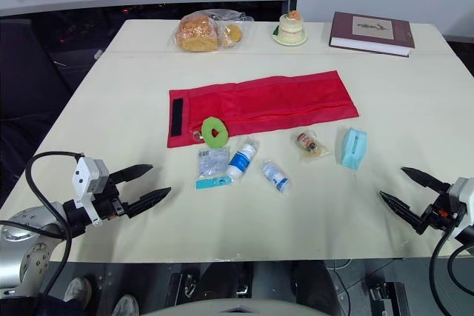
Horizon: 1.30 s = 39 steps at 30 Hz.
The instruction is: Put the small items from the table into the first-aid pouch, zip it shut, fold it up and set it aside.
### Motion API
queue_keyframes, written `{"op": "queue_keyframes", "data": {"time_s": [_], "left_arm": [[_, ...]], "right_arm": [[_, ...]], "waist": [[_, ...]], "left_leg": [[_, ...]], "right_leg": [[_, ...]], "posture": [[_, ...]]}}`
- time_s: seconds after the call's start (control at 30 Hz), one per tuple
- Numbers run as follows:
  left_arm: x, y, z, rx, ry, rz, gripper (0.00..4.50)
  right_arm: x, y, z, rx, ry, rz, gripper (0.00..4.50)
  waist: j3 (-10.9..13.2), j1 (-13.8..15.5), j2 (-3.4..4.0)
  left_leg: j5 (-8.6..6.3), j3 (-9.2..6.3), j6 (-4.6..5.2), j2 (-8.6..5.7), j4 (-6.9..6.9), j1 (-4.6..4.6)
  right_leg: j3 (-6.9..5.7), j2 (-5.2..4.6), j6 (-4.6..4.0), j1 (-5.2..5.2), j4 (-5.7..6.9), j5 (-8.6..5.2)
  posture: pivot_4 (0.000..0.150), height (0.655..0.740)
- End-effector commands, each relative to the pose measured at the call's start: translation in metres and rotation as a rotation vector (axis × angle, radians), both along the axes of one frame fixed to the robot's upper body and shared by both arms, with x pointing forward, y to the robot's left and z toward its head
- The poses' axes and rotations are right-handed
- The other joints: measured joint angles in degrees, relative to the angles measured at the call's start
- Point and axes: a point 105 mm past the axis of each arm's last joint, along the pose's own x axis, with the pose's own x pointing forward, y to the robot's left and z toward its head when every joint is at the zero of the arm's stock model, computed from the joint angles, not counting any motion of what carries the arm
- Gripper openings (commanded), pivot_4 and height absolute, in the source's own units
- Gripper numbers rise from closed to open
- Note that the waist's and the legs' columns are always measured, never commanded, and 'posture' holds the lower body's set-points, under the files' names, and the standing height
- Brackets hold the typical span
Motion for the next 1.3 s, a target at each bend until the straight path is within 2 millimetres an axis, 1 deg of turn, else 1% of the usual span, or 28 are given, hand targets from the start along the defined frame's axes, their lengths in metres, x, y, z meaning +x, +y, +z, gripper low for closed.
{"op": "queue_keyframes", "data": {"time_s": [0.03,0.13,0.23,0.4,0.47,0.63,0.7,0.77,0.8,0.87,0.9,0.97,1.03,1.07,1.2,1.3], "left_arm": [[0.001,0.0,0.009,0.027,-0.033,-0.026,4.5],[0.001,-0.001,0.008,0.011,-0.021,-0.033,4.5],[-0.001,-0.003,0.004,0.016,-0.017,-0.04,4.5],[0.001,-0.005,0.008,0.0,-0.027,-0.037,4.5],[0.001,-0.006,0.009,-0.021,-0.005,-0.031,4.5],[0.007,-0.014,0.02,-0.081,0.021,-0.022,4.5],[0.009,-0.016,0.021,-0.09,0.028,-0.015,4.5],[0.013,-0.023,0.022,-0.11,0.04,-0.015,4.5],[0.016,-0.027,0.024,-0.13,0.054,-0.017,4.5],[0.024,-0.03,0.029,-0.182,0.074,-0.005,4.5],[0.029,-0.029,0.029,-0.205,0.09,0.012,4.5],[0.037,-0.03,0.026,-0.204,0.123,0.039,4.5],[0.04,-0.036,0.023,-0.194,0.154,0.032,4.5],[0.041,-0.039,0.021,-0.19,0.176,0.024,4.5],[0.04,-0.051,0.006,-0.17,0.308,-0.001,4.5],[0.04,-0.057,0.001,-0.187,0.381,-0.008,4.5]], "right_arm": [[-0.008,-0.006,0.006,-0.02,-0.033,-0.01,4.47],[-0.016,-0.009,0.006,-0.02,-0.031,-0.02,4.47],[-0.016,-0.007,0.005,-0.023,-0.032,-0.016,4.47],[-0.014,-0.001,0.009,-0.026,-0.04,0.013,4.47],[-0.014,0.004,0.012,-0.028,-0.039,0.043,4.47],[-0.013,0.037,0.028,0.022,-0.054,0.157,4.47],[-0.013,0.044,0.031,0.032,-0.057,0.178,4.47],[-0.011,0.065,0.041,0.051,-0.082,0.24,4.47],[-0.009,0.08,0.05,0.068,-0.102,0.285,4.47],[-0.009,0.1,0.06,0.081,-0.13,0.347,4.47],[-0.009,0.106,0.063,0.078,-0.137,0.368,4.47],[-0.009,0.118,0.07,0.069,-0.151,0.408,4.47],[-0.01,0.128,0.077,0.065,-0.166,0.438,4.47],[-0.009,0.133,0.08,0.062,-0.174,0.447,4.47],[-0.004,0.157,0.098,0.04,-0.215,0.491,4.47],[-0.003,0.168,0.107,0.028,-0.235,0.503,4.47]], "waist": [[0.0,0.0,0.0],[0.0,0.2,0.0],[0.0,-0.1,0.0],[0.0,0.0,0.01],[0.0,0.0,0.01],[0.0,0.0,0.01],[0.0,0.0,0.01],[0.0,0.0,0.01],[0.0,0.0,0.02],[0.0,-0.1,0.02],[0.0,0.0,0.02],[0.0,0.1,-0.03],[0.0,0.0,-0.03],[0.0,0.0,-0.04],[0.0,-0.1,-0.07],[0.0,-0.1,-0.09]], "left_leg": [[0.0,0.0,0.0,0.0,0.0,0.0],[0.0,-0.06,0.0,0.0,0.0,-0.03],[0.0,-0.02,0.0,-0.01,0.01,-0.04],[0.01,0.05,0.0,0.01,0.08,0.04],[0.01,0.04,0.0,0.01,0.08,0.04],[0.01,0.0,0.0,0.01,0.09,0.0],[0.01,-0.02,-0.01,0.01,0.11,0.0],[0.01,-0.01,-0.01,0.01,0.12,0.01],[0.01,-0.01,-0.01,0.01,0.13,0.01],[0.02,-0.02,-0.01,0.01,0.15,0.01],[0.03,-0.02,-0.03,0.01,0.19,0.01],[0.03,-0.06,-0.04,0.0,0.27,0.01],[0.04,-0.1,-0.04,-0.03,0.27,0.01],[0.04,-0.1,-0.05,-0.05,0.26,0.0],[0.04,-0.08,-0.05,-0.08,0.27,-0.02],[0.07,-0.14,-0.1,-0.07,0.27,0.0]], "right_leg": [[0.0,0.0,0.0,0.0,0.0,0.0],[-0.07,0.01,-0.02,0.01,0.0,0.01],[-0.03,0.01,-0.03,0.0,0.0,0.01],[0.05,0.04,0.02,0.01,0.07,0.0],[0.05,0.05,0.02,0.01,0.08,0.01],[0.02,0.04,0.01,0.01,0.08,0.04],[0.01,0.03,0.02,0.02,0.08,0.05],[0.03,0.03,0.03,0.02,0.1,0.05],[0.03,0.04,-0.03,0.02,0.11,0.1],[0.02,0.05,-0.02,0.02,0.13,0.1],[0.02,0.07,0.01,0.01,0.17,0.1],[0.0,0.08,0.09,0.02,0.26,0.06],[-0.01,0.12,0.21,0.03,0.28,0.16],[0.01,0.12,0.08,0.02,0.28,0.27],[0.06,0.12,0.07,0.01,0.28,0.3],[0.01,0.15,0.05,0.0,0.33,0.28]], "posture": [[0.15,0.7289],[0.15,0.7289],[0.15,0.7289],[0.15,0.7289],[0.15,0.7289],[0.15,0.7289],[0.15,0.7289],[0.15,0.7289],[0.15,0.7289],[0.15,0.7289],[0.15,0.7289],[0.15,0.7289],[0.15,0.7289],[0.15,0.7289],[0.15,0.7289],[0.15,0.7289]]}}
